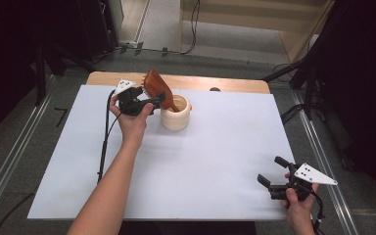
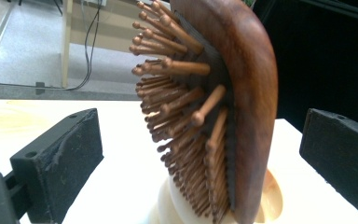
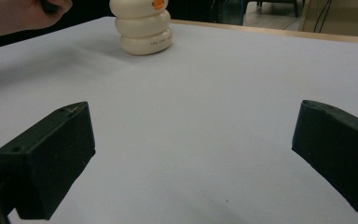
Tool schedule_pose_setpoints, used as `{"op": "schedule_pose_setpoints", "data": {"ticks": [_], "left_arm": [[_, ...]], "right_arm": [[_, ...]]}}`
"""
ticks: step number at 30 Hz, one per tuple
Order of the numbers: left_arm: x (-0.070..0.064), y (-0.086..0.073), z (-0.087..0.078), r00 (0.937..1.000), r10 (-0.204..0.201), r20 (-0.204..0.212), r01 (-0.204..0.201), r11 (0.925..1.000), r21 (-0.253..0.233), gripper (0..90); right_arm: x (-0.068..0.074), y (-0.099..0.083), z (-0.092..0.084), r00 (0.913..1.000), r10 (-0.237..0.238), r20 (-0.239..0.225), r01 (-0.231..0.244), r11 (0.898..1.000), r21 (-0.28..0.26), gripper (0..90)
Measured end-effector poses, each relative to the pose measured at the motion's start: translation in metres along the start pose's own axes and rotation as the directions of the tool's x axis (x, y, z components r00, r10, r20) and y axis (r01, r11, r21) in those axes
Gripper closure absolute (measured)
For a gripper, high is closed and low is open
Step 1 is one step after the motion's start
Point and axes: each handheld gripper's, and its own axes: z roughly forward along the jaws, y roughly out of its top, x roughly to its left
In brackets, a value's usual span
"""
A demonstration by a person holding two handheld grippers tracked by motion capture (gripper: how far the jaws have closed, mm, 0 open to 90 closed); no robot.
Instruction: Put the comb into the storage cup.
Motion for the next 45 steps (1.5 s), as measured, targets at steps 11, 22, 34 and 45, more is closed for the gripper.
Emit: {"op": "schedule_pose_setpoints", "data": {"ticks": [11, 22, 34, 45], "left_arm": [[0.001, -0.006, -0.016, 0.9994, 0.032, 0.011, -0.032, 0.9995, -0.001, 0.0], [-0.007, -0.016, -0.030, 0.9958, 0.088, 0.024, -0.088, 0.9961, 0.006, 0.0], [-0.013, -0.021, -0.048, 0.9927, 0.112, 0.046, -0.112, 0.9937, -0.001, 0.0], [-0.018, -0.022, -0.071, 0.9897, 0.130, 0.059, -0.129, 0.9914, -0.023, 0.0]], "right_arm": [[0.000, 0.000, 0.001, 0.9999, -0.009, 0.005, 0.009, 1.000, 0.004, 0.0], [0.001, 0.000, 0.001, 1.0000, -0.008, 0.003, 0.008, 1.000, 0.005, 0.0], [0.001, 0.000, 0.001, 0.9999, -0.011, 0.002, 0.011, 1.000, 0.008, 0.0], [0.002, 0.000, 0.001, 0.9998, -0.016, 0.007, 0.016, 1.000, 0.009, 0.0]]}}
